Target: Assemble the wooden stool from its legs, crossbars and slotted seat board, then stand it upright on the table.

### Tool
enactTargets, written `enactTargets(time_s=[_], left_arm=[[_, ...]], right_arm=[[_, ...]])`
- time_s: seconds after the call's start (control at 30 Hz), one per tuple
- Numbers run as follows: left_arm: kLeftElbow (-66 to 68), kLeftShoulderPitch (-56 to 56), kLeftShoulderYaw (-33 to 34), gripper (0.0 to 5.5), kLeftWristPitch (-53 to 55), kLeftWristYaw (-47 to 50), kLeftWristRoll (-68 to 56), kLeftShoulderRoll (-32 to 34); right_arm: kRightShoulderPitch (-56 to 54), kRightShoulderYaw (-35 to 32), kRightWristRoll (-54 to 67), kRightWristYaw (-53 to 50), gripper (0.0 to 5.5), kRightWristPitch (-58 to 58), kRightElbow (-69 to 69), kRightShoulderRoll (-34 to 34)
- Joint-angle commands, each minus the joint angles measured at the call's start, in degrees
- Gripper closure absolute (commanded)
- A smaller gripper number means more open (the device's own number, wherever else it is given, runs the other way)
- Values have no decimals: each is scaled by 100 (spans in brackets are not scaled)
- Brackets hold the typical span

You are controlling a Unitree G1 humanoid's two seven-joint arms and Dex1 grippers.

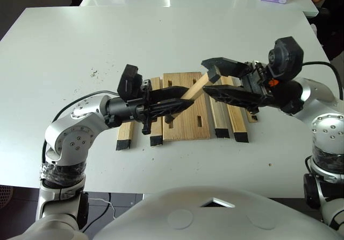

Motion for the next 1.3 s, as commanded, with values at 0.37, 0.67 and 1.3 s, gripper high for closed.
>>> enactTargets(time_s=[0.37, 0.67, 1.3], left_arm=[[-261, -113, -49, 420, -25, 223, -137, 16], [-138, 15, -254, 420, -57, 163, 154, 175], [602, 80, -655, 267, -266, 2029, 1999, -227]], right_arm=[[19, 275, -498, 60, 362, -130, -28, 64], [77, 235, -493, 171, 414, -79, -72, -107], [478, -685, -3609, 1238, 420, -2510, 2132, -1683]])
